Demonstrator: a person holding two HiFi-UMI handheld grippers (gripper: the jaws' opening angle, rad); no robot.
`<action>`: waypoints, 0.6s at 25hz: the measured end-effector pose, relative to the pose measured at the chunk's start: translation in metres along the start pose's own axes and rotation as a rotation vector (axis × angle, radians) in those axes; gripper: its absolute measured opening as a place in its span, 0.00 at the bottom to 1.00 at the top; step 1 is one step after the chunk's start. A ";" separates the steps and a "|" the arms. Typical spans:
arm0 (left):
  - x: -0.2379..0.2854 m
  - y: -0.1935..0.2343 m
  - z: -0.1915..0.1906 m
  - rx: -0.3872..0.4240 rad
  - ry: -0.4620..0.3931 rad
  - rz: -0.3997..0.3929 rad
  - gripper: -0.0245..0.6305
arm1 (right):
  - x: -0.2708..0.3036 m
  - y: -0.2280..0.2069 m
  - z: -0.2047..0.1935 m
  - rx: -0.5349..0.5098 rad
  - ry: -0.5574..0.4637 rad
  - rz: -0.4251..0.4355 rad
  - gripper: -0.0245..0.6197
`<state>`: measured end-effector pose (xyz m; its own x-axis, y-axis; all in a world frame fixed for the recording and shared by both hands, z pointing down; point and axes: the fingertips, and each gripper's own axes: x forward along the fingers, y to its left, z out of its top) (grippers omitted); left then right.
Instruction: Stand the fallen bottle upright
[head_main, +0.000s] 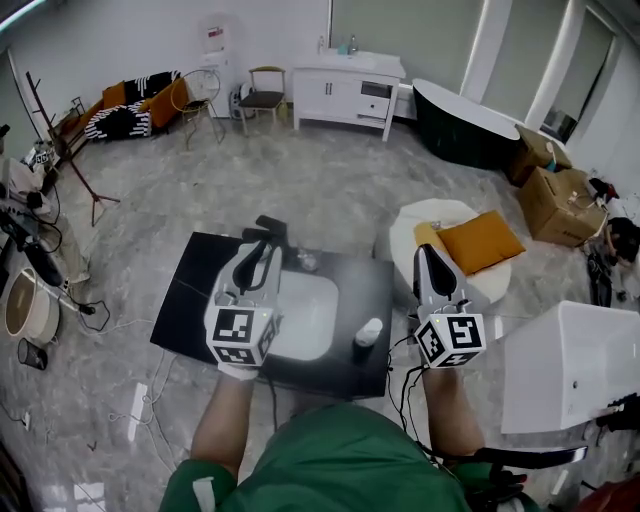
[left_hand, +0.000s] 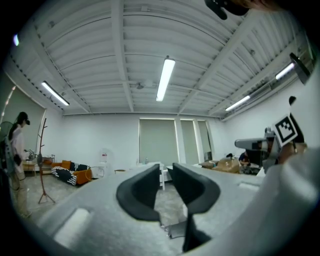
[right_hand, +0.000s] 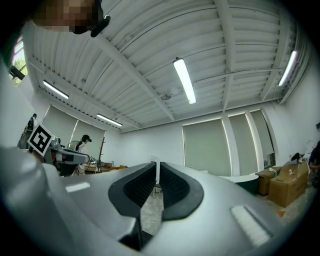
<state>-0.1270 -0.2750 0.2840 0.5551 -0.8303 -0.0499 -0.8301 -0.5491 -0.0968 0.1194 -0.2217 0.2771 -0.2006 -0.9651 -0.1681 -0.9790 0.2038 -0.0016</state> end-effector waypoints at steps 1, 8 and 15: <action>0.000 -0.001 0.001 0.000 -0.002 -0.002 0.16 | 0.000 0.000 0.000 0.003 0.002 0.002 0.07; 0.010 0.001 0.002 0.001 -0.013 -0.006 0.16 | 0.012 -0.003 -0.009 0.006 0.021 0.013 0.07; 0.023 0.005 -0.011 -0.016 0.004 -0.016 0.16 | 0.022 -0.005 -0.019 -0.004 0.049 0.009 0.07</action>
<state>-0.1194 -0.2975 0.2929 0.5681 -0.8218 -0.0442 -0.8219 -0.5638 -0.0817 0.1196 -0.2474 0.2918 -0.2103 -0.9702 -0.1200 -0.9774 0.2114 0.0040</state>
